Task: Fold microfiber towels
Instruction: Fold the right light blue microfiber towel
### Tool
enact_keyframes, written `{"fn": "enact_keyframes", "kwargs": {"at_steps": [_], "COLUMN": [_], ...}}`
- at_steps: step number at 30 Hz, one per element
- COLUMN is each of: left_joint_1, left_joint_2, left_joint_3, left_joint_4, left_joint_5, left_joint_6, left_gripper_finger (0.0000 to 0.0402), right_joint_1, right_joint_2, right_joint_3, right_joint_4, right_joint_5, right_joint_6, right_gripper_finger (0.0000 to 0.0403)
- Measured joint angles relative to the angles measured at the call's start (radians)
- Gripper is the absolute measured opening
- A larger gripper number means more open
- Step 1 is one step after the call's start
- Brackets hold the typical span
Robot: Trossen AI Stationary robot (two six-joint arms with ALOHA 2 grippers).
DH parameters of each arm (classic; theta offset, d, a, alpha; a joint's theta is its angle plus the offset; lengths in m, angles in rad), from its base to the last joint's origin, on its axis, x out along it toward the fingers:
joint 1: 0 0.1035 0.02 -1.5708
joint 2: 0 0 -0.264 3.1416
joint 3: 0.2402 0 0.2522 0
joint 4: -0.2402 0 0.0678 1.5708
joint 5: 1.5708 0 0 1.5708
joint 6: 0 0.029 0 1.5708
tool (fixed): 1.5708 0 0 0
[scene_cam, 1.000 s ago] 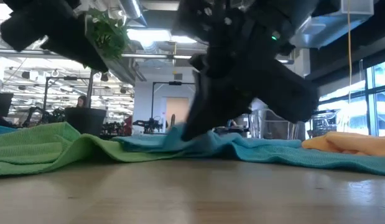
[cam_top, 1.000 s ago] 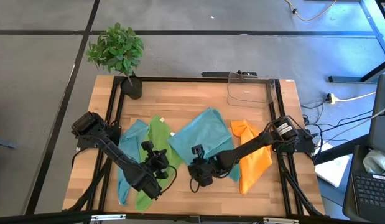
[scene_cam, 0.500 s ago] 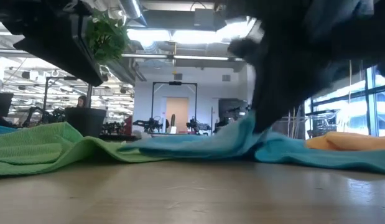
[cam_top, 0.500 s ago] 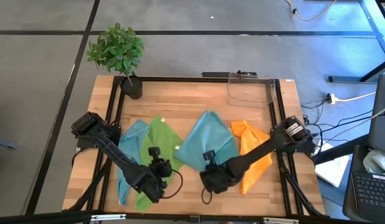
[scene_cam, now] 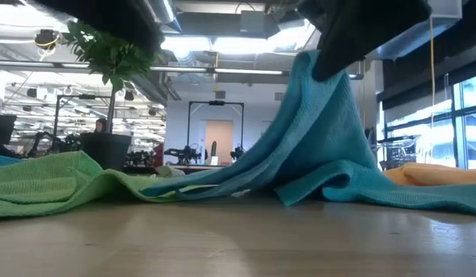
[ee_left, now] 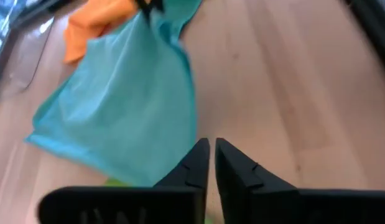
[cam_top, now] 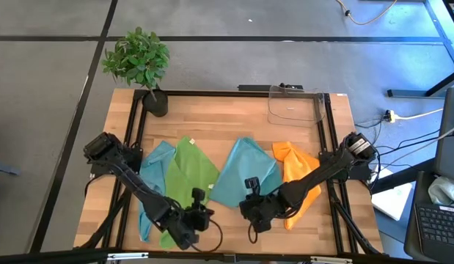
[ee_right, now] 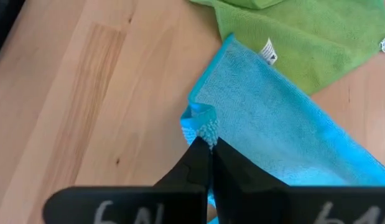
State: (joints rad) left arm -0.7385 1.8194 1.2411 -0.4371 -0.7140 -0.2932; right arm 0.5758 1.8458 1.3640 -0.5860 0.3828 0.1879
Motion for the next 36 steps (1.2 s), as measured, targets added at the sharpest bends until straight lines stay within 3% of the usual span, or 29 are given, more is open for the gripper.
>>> {"fn": "enact_keyframes", "kwargs": {"at_steps": [6,15,26,36], "left_joint_1": [0.046,0.094,0.128,0.152], "left_joint_2": [0.0,0.025,0.152,0.221], "left_joint_3": [0.0,0.0,0.0,0.0], "left_joint_4": [-0.046,-0.011,0.053,0.113], "left_joint_5": [0.036,0.07,0.107,0.064], "left_joint_6": [-0.052,-0.037,-0.037,-0.071], "left_gripper_finger": [0.0086,0.0147,0.0157,0.0158], "right_joint_1": [0.0,-0.001,-0.001,-0.001], "right_joint_2": [-0.012,-0.054,-0.064,-0.064], "right_joint_3": [0.0,0.0,0.0,0.0], "right_joint_4": [0.014,0.071,0.068,0.064], "right_joint_5": [0.002,0.119,0.157,0.157], "right_joint_6": [0.017,0.01,0.013,0.017], "right_gripper_finger": [0.0008,0.0011,0.0008,0.0011]}}
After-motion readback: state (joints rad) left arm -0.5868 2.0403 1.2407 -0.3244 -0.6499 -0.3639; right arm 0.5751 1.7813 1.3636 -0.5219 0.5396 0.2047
